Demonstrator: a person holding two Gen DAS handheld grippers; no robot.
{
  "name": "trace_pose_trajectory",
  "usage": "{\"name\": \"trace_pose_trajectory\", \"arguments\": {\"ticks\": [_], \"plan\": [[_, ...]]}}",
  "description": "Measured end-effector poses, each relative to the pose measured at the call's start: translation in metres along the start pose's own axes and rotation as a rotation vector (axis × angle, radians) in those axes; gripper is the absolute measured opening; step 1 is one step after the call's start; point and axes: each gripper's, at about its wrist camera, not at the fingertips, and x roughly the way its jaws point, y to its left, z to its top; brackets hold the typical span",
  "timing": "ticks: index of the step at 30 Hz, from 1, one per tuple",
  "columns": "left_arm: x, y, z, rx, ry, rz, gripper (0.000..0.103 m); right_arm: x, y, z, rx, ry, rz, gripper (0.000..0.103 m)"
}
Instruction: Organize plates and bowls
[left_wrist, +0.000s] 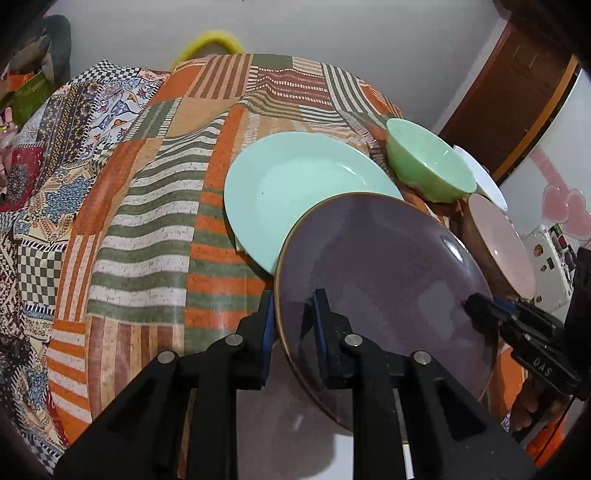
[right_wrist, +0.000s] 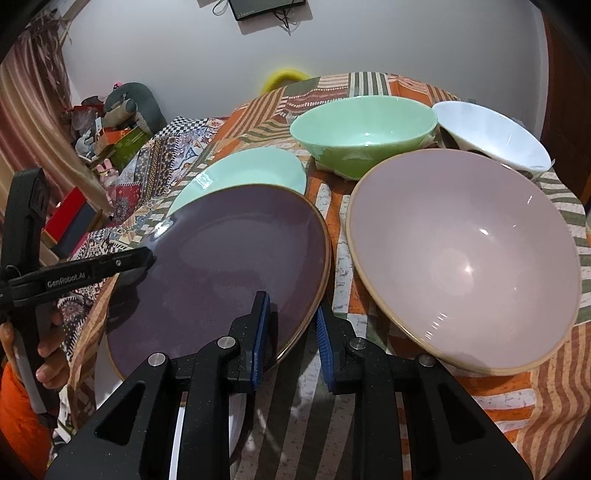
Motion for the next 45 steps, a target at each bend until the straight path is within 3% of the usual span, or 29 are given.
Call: {"name": "trace_pose_trajectory", "arguments": {"ticks": [25,33,45], "plan": [[-0.115,-0.073,-0.050,0.052,-0.129,-0.029,0.019,-0.086,0.006,-0.009,-0.040,-0.127,-0.004,0.022],[-0.131,-0.108,-0.071,0.091,-0.123,-0.044,0.019,-0.111,-0.004,-0.023,-0.029,-0.151,-0.025,0.022],[-0.115,-0.154,-0.096,0.147,-0.041,-0.080,0.019,-0.132,-0.038,-0.056,0.013,-0.149,-0.076,0.022]]}}
